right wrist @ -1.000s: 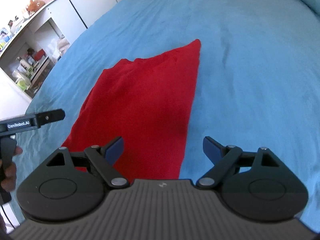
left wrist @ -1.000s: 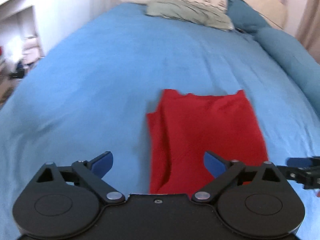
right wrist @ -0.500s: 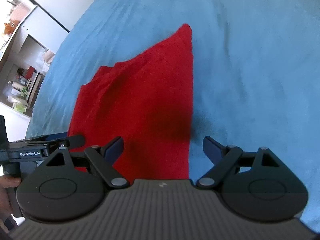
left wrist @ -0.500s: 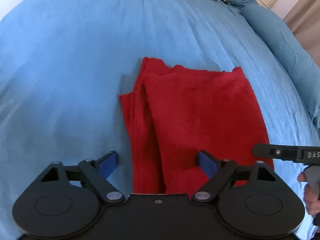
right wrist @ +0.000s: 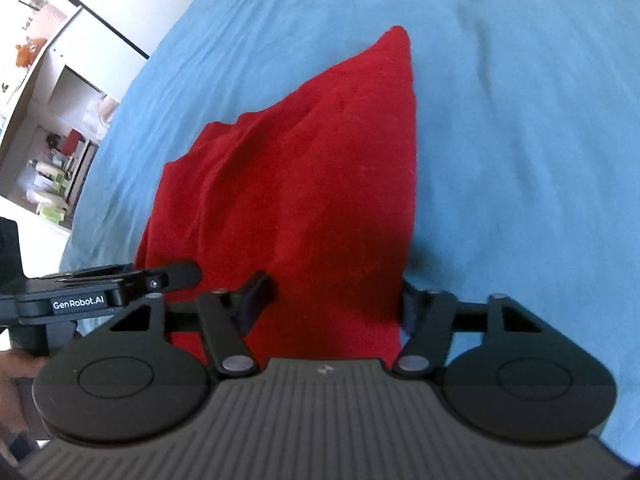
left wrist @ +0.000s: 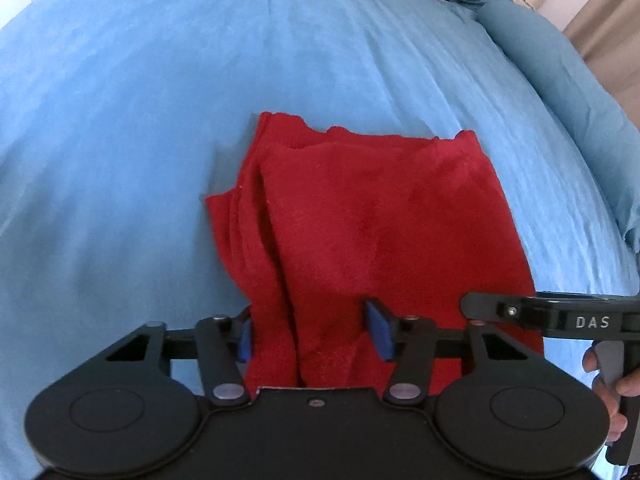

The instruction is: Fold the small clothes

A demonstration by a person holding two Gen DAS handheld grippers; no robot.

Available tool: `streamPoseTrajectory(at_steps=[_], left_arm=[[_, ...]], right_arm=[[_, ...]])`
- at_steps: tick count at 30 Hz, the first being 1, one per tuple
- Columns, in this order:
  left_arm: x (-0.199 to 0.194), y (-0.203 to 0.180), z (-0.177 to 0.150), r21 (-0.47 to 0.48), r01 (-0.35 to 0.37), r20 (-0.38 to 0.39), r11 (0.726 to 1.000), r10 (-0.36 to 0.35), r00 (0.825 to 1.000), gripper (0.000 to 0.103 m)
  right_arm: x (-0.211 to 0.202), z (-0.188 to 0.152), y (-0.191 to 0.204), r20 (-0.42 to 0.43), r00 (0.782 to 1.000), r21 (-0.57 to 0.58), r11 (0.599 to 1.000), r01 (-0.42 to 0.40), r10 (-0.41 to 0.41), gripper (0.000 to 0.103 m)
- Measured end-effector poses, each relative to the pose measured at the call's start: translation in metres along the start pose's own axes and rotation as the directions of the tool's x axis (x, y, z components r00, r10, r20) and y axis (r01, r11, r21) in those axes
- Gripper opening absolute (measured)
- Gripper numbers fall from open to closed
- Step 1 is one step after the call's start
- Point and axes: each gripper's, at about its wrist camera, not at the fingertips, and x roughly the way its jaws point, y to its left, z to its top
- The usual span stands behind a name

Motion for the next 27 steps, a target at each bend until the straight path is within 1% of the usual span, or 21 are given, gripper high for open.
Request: streamPoseTrajectory(at_steps=[1, 2, 3, 4, 6, 9, 11, 13, 16, 19, 23, 27], left_arm=[[-0.002, 0.000, 0.000, -0.001, -0.002, 0.005, 1.000, 0.002, 1.000, 0.045], [-0.005, 0.000, 0.000, -0.003, -0.005, 0.011, 1.000, 0.005, 1.000, 0.042], [-0.004, 0.000, 0.000, -0.006, -0.008, 0.014, 1.000, 0.008, 1.000, 0.037], [-0.007, -0.001, 0.000, -0.007, -0.014, 0.018, 1.000, 0.014, 1.000, 0.034], [-0.011, -0.006, 0.001, 0.004, -0.028, 0.022, 1.000, 0.028, 0.999, 0.031], [-0.018, -0.018, 0.001, 0.030, -0.056, 0.033, 0.998, 0.055, 0.998, 0.027], [-0.026, -0.026, 0.002, 0.042, -0.060, 0.047, 0.997, 0.058, 0.997, 0.026], [-0.035, -0.031, 0.002, 0.037, -0.044, 0.060, 0.998, 0.041, 0.997, 0.026], [-0.052, -0.041, -0.001, 0.006, 0.016, 0.081, 1.000, -0.017, 0.997, 0.025], [-0.072, -0.062, -0.008, 0.031, 0.029, 0.113, 0.999, -0.033, 0.993, 0.025], [-0.091, -0.094, -0.030, 0.041, 0.069, 0.124, 0.997, -0.074, 0.989, 0.025], [-0.093, -0.130, -0.064, 0.032, 0.089, 0.099, 0.995, -0.092, 0.991, 0.025]], right_arm=[[0.000, 0.000, 0.002, 0.004, 1.000, -0.004, 1.000, 0.005, -0.005, 0.065], [-0.001, -0.001, 0.002, 0.009, 1.000, -0.007, 1.000, 0.007, -0.007, 0.061], [-0.003, -0.002, 0.003, 0.019, 1.000, -0.010, 1.000, 0.007, -0.007, 0.054], [-0.007, -0.002, 0.005, 0.027, 1.000, -0.009, 1.000, 0.004, -0.004, 0.049], [-0.012, -0.003, 0.010, 0.040, 0.999, -0.023, 1.000, 0.005, -0.004, 0.046], [-0.021, -0.002, 0.020, 0.063, 0.998, -0.049, 0.999, 0.006, -0.003, 0.044], [-0.028, 0.000, 0.024, 0.079, 0.997, -0.056, 0.998, -0.008, 0.012, 0.043], [-0.038, 0.001, 0.028, 0.094, 0.994, -0.056, 0.998, -0.041, 0.046, 0.043], [-0.055, 0.000, 0.031, 0.119, 0.989, -0.054, 0.995, -0.085, 0.091, 0.042], [-0.079, -0.004, 0.025, 0.144, 0.983, -0.038, 0.994, -0.106, 0.111, 0.042], [-0.119, -0.017, 0.003, 0.156, 0.977, 0.010, 0.989, -0.146, 0.143, 0.042], [-0.155, -0.039, -0.021, 0.117, 0.981, 0.028, 0.987, -0.157, 0.153, 0.042]])
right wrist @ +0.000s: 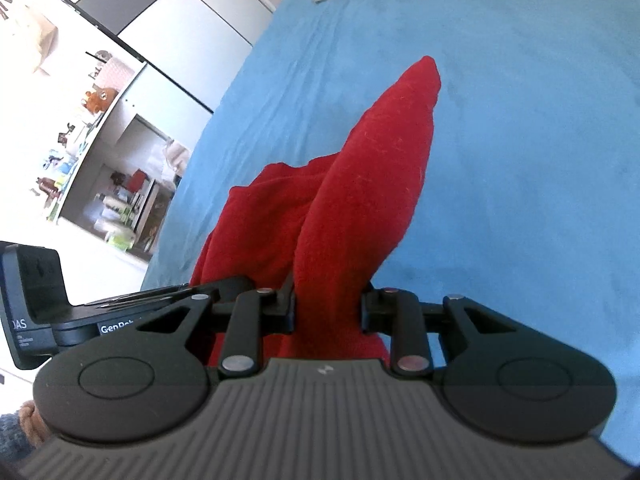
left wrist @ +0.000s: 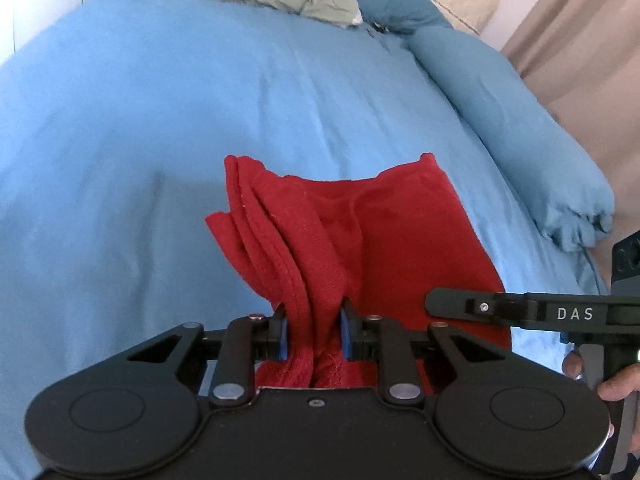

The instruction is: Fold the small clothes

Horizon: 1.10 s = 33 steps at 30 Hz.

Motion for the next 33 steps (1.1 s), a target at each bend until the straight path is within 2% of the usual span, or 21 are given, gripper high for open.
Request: streamPoseTrajectory(at_steps=[5, 8, 9, 10, 11, 12, 13, 15, 17, 19, 20, 22, 27, 31, 33], left_arm=[[0.037, -0.025, -0.045, -0.012, -0.014, -0.079, 1.000, 0.013, 0.997, 0.026], [0.057, -0.029, -0.062, 0.043, -0.116, -0.079, 0.992, 0.119, 0.990, 0.028], [0.057, -0.028, -0.065, 0.041, -0.121, -0.071, 0.992, 0.124, 0.990, 0.035], [0.056, -0.026, -0.067, 0.030, -0.126, -0.058, 0.992, 0.128, 0.990, 0.043], [0.052, -0.024, -0.070, 0.033, -0.143, -0.046, 0.989, 0.144, 0.988, 0.048], [0.050, -0.024, -0.072, 0.049, -0.179, -0.035, 0.983, 0.181, 0.983, 0.062], [0.047, -0.025, -0.075, 0.071, -0.225, -0.014, 0.972, 0.227, 0.974, 0.075], [0.041, -0.025, -0.083, 0.108, -0.271, 0.037, 0.956, 0.269, 0.962, 0.079], [0.040, -0.023, -0.090, 0.105, -0.263, 0.048, 0.959, 0.259, 0.965, 0.080], [0.043, -0.017, -0.097, 0.095, -0.262, 0.048, 0.960, 0.258, 0.965, 0.080], [0.044, -0.014, -0.098, 0.095, -0.265, 0.055, 0.960, 0.260, 0.964, 0.081], [0.050, -0.010, -0.103, 0.085, -0.271, 0.081, 0.959, 0.265, 0.961, 0.090], [0.060, 0.002, -0.117, 0.086, -0.272, 0.165, 0.958, 0.256, 0.953, 0.099], [0.054, 0.001, -0.122, 0.078, -0.270, 0.217, 0.960, 0.247, 0.944, 0.099], [0.036, -0.009, -0.123, 0.088, -0.301, 0.261, 0.950, 0.270, 0.927, 0.098]], right_arm=[[-0.021, -0.036, -0.033, -0.066, 0.995, -0.025, 0.997, 0.076, -0.078, 0.043], [-0.012, -0.063, -0.059, -0.080, 0.981, -0.069, 0.983, 0.172, -0.177, 0.047], [-0.008, -0.074, -0.068, -0.069, 0.972, -0.090, 0.972, 0.219, -0.225, 0.060], [-0.005, -0.082, -0.073, -0.059, 0.964, -0.107, 0.962, 0.253, -0.260, 0.068], [-0.006, -0.087, -0.076, -0.041, 0.962, -0.106, 0.958, 0.265, -0.271, 0.069], [-0.009, -0.091, -0.078, -0.014, 0.966, -0.093, 0.962, 0.256, -0.258, 0.074], [-0.013, -0.093, -0.078, -0.003, 0.968, -0.079, 0.965, 0.249, -0.250, 0.085], [-0.017, -0.097, -0.074, 0.030, 0.961, -0.071, 0.959, 0.275, -0.273, 0.088], [-0.030, -0.100, -0.070, 0.090, 0.961, -0.084, 0.959, 0.270, -0.263, 0.093], [-0.036, -0.102, -0.068, 0.126, 0.952, -0.087, 0.953, 0.290, -0.278, 0.103], [-0.038, -0.106, -0.069, 0.134, 0.949, -0.091, 0.950, 0.298, -0.285, 0.103], [-0.035, -0.113, -0.075, 0.135, 0.944, -0.104, 0.943, 0.315, -0.300, 0.103], [-0.026, -0.126, -0.096, 0.193, 0.932, -0.127, 0.934, 0.333, -0.306, 0.103], [-0.021, -0.135, -0.094, 0.241, 0.923, -0.163, 0.924, 0.345, -0.302, 0.103], [-0.027, -0.138, -0.093, 0.257, 0.921, -0.162, 0.926, 0.340, -0.293, 0.103]])
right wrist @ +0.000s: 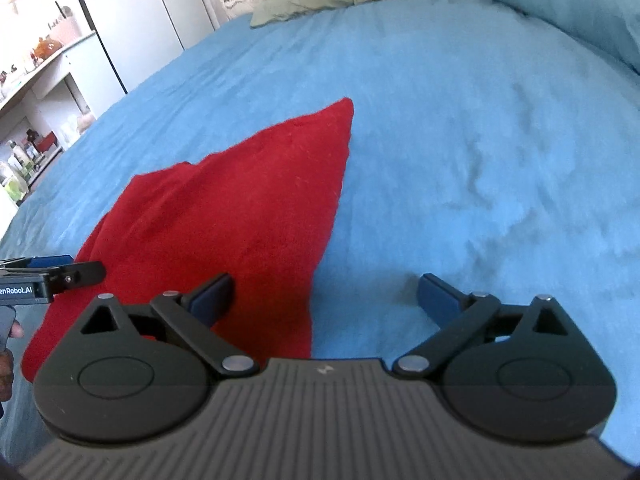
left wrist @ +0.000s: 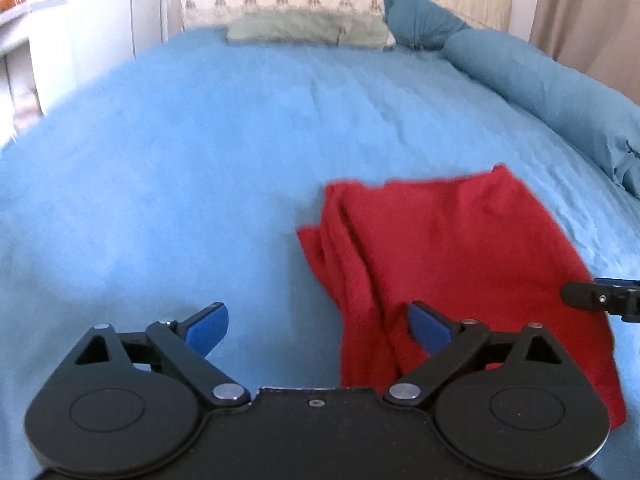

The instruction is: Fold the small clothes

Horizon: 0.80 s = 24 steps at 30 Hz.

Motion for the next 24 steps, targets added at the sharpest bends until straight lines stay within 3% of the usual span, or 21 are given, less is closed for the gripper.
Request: streamPoseTrajectory(at_steps=[4, 8, 13, 16, 20, 24], left_arm=[[-0.071, -0.016, 0.017, 0.011, -0.019, 0.120, 1.000, 0.017, 0.993, 0.099], [-0.152, -0.036, 0.024, 0.016, -0.092, 0.168, 0.996, 0.088, 0.982, 0.103], [-0.251, -0.050, 0.007, -0.054, -0.110, 0.162, 0.992, 0.117, 0.980, 0.103], [-0.290, -0.062, -0.012, -0.062, -0.148, 0.136, 0.987, 0.155, 0.979, 0.103], [-0.324, -0.076, -0.042, -0.066, -0.182, 0.103, 0.981, 0.188, 0.977, 0.103], [-0.336, -0.085, -0.066, -0.057, -0.157, 0.056, 0.986, 0.160, 0.985, 0.103]], right_arm=[[-0.041, 0.011, 0.014, 0.065, 0.998, -0.024, 1.000, -0.005, 0.007, 0.103], [-0.113, 0.022, 0.044, 0.087, 0.996, -0.059, 0.998, 0.023, -0.018, 0.103], [-0.220, 0.008, 0.074, 0.128, 0.987, -0.094, 0.989, 0.111, -0.099, 0.103], [-0.273, -0.008, 0.085, 0.138, 0.980, -0.088, 0.984, 0.157, -0.144, 0.103], [-0.321, -0.033, 0.095, 0.133, 0.976, -0.072, 0.981, 0.182, -0.172, 0.103], [-0.348, -0.061, 0.102, 0.085, 0.973, -0.076, 0.972, 0.223, -0.217, 0.103]])
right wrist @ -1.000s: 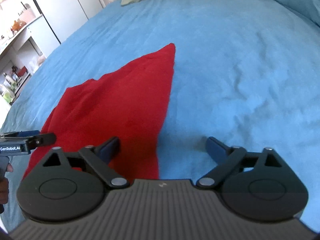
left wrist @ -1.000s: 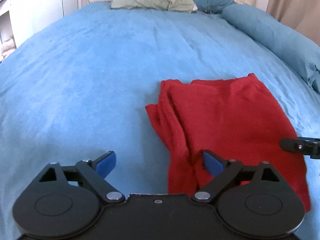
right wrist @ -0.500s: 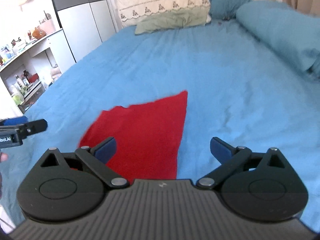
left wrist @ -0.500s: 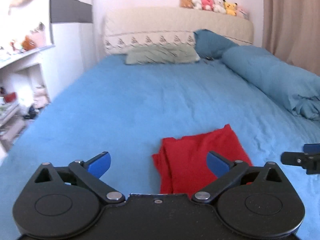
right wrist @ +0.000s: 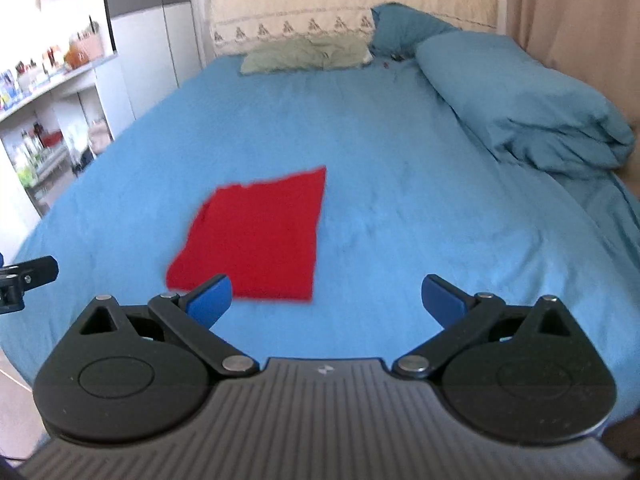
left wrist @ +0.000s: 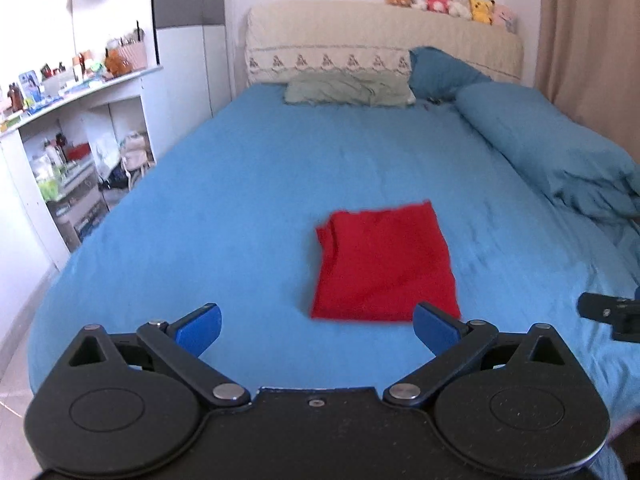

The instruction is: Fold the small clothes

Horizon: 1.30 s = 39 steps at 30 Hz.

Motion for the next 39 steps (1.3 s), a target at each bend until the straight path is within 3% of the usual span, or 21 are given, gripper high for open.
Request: streamPoseTrajectory(at_steps=[5, 11, 39], left_arm=[[-0.019, 0.001, -0.021, -0.007, 0.028, -0.001, 1.000, -0.028, 1.000, 0.103], [-0.028, 0.000, -0.032, 0.015, 0.003, -0.004, 1.000, -0.003, 1.000, 0.103], [-0.040, -0.004, -0.030, 0.060, -0.018, 0.043, 0.998, 0.016, 0.999, 0.103]], right_arm=[[-0.018, -0.035, -0.002, -0.066, 0.998, 0.012, 1.000, -0.003, 0.004, 0.103], [-0.028, -0.054, 0.000, -0.083, 0.996, 0.023, 1.000, 0.021, -0.019, 0.103], [-0.040, -0.050, -0.008, -0.058, 0.997, 0.009, 0.999, 0.051, -0.051, 0.103]])
